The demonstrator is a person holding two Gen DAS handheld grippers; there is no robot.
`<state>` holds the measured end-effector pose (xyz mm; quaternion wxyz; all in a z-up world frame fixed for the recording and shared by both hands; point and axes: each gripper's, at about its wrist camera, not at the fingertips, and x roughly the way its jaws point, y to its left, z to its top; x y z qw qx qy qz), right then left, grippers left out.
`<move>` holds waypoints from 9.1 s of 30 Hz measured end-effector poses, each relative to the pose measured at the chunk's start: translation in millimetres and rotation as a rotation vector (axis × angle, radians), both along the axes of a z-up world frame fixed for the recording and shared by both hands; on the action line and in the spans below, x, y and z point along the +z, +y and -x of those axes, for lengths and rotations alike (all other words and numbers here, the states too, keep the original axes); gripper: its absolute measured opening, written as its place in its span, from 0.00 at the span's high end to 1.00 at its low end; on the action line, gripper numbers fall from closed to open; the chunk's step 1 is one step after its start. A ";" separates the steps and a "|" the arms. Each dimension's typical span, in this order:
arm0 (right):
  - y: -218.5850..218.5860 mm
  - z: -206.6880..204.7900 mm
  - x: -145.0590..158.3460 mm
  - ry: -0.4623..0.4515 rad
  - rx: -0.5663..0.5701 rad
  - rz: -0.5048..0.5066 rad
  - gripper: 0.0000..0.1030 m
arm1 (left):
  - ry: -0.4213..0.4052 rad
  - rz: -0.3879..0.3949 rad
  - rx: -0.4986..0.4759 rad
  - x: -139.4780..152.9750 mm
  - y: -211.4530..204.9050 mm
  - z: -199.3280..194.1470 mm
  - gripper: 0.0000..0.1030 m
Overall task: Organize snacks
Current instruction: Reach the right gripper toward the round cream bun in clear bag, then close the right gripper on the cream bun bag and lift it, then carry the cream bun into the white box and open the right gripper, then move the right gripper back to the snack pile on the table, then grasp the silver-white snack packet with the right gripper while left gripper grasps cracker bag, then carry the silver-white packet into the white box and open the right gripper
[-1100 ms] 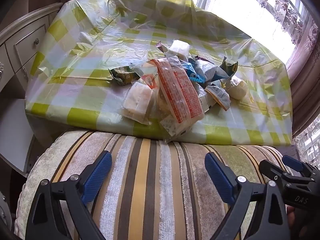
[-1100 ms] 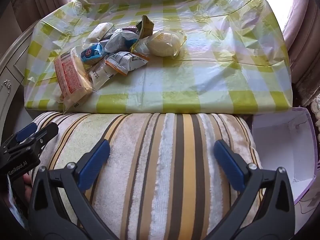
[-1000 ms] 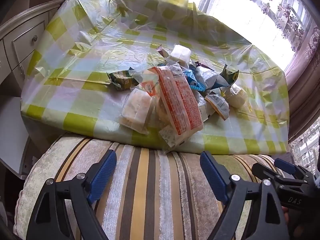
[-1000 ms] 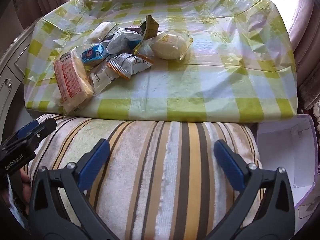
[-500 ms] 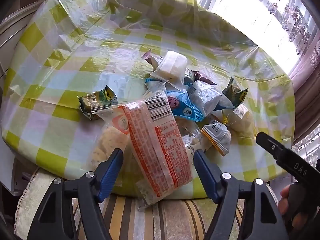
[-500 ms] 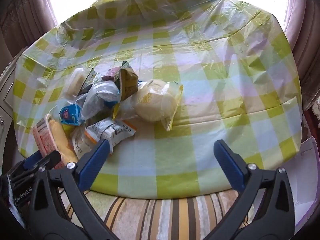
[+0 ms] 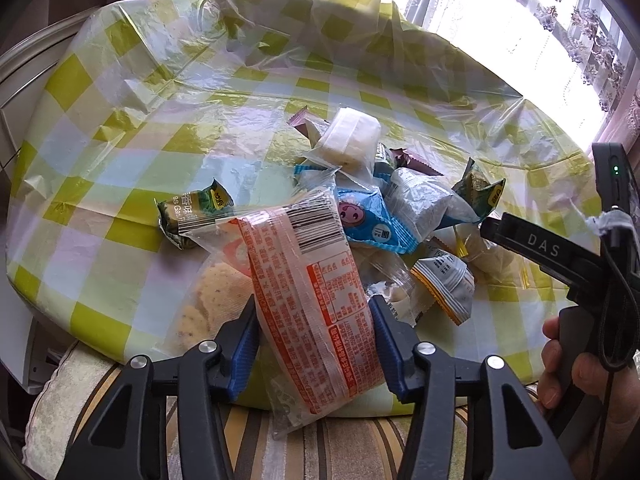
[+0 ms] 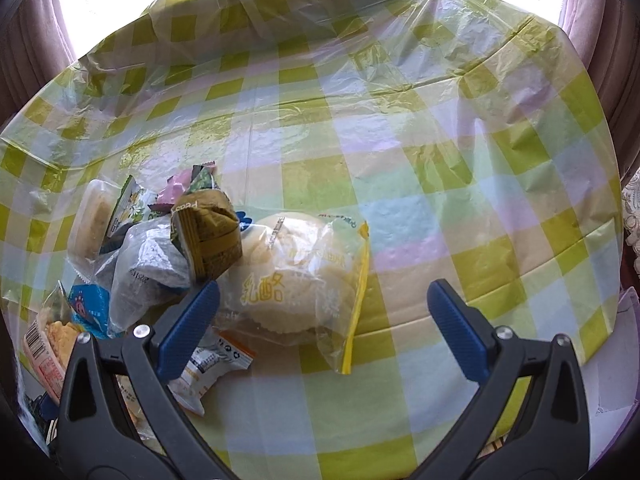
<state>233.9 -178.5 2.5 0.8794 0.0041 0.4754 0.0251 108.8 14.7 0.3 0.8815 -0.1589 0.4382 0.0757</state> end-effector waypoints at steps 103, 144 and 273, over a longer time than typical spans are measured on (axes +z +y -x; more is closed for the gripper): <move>-163.7 83.9 19.7 0.033 0.145 0.008 0.34 | -0.103 -0.022 -0.483 43.7 -157.0 -10.3 0.55; -304.3 129.4 14.3 -0.002 -0.282 0.078 0.09 | -0.057 0.138 -0.762 35.2 -296.0 -19.9 0.34; -75.6 75.9 36.2 0.002 0.184 -0.180 0.58 | -0.082 -0.149 -0.343 44.6 -95.0 9.6 0.66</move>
